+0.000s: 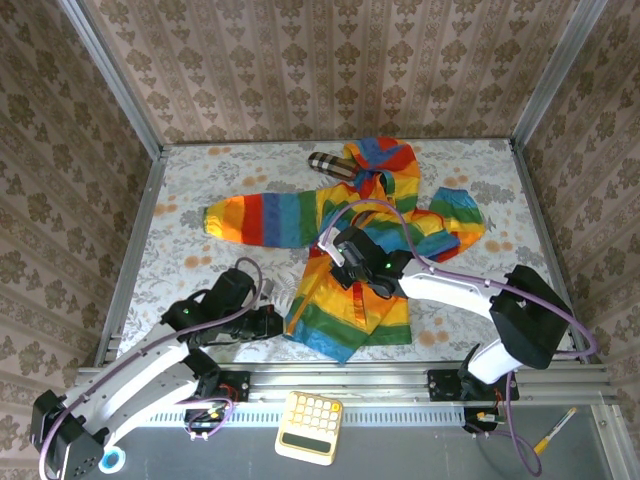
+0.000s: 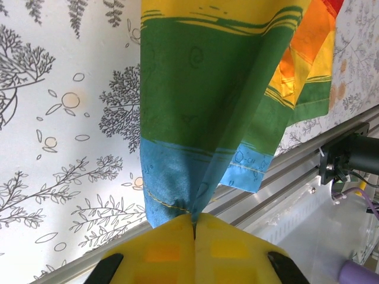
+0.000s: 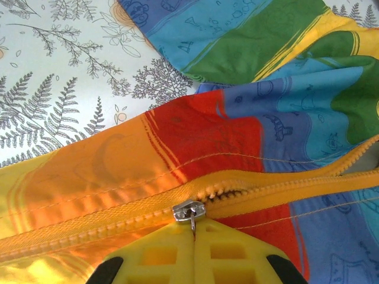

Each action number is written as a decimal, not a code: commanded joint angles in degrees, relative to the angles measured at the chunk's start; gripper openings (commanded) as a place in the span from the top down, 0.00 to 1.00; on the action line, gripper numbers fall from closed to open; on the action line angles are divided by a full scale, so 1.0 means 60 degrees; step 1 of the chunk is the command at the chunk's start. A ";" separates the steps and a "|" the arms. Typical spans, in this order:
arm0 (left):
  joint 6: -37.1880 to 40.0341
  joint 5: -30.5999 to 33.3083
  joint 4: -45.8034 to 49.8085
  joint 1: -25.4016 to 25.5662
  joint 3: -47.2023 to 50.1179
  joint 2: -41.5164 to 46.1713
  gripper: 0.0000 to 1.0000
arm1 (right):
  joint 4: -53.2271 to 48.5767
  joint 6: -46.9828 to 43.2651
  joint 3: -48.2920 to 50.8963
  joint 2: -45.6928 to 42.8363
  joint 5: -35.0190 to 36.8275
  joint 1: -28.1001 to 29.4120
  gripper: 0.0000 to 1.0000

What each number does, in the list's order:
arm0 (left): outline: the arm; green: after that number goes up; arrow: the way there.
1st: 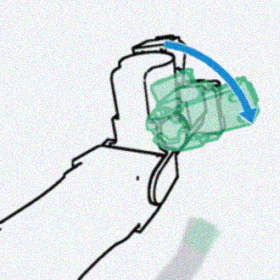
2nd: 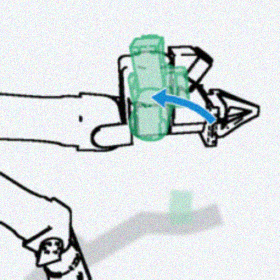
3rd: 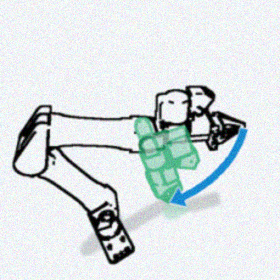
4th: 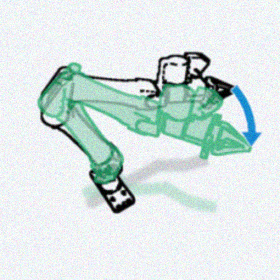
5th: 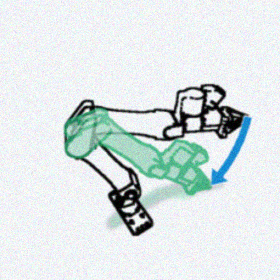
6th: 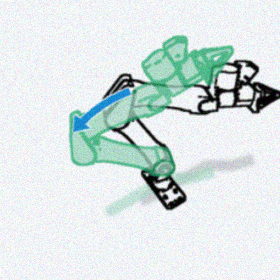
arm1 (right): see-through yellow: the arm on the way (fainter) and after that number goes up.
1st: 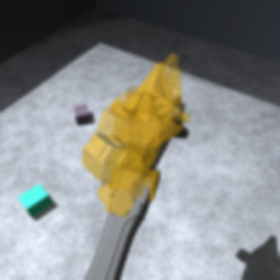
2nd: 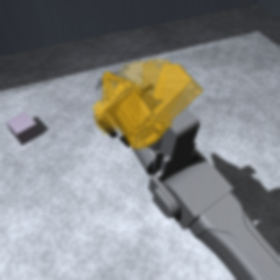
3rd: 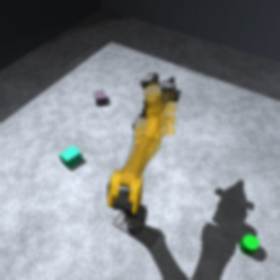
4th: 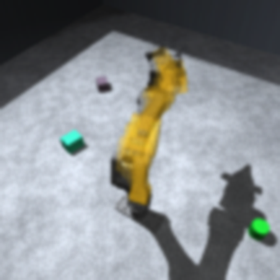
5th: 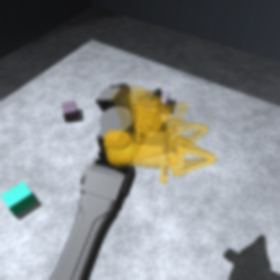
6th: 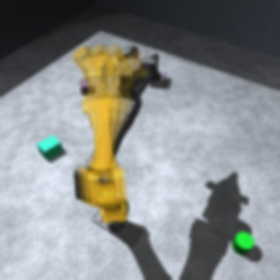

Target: Zip up the jacket

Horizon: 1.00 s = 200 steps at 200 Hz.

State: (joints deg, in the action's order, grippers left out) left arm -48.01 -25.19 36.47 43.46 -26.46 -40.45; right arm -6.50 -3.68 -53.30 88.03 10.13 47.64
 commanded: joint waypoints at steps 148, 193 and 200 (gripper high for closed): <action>-0.0531 0.0243 0.0810 0.0468 0.0264 0.0252 1.00 | 0.0152 -0.0975 -0.1339 0.0958 0.0519 -0.1663 1.00; -0.0539 0.0256 0.0850 0.0503 0.0293 0.0308 1.00 | 0.0014 -0.1110 -0.1757 0.1242 0.0405 -0.2205 1.00; -0.0539 0.0258 0.0867 0.0494 0.0293 0.0325 1.00 | -0.0014 -0.1154 -0.1844 0.1298 0.0392 -0.2275 1.00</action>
State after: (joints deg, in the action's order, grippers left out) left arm -50.54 -23.11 36.93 45.78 -25.89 -39.31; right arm -7.09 -9.19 -60.97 94.74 10.13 36.32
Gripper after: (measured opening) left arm 0.038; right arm 0.019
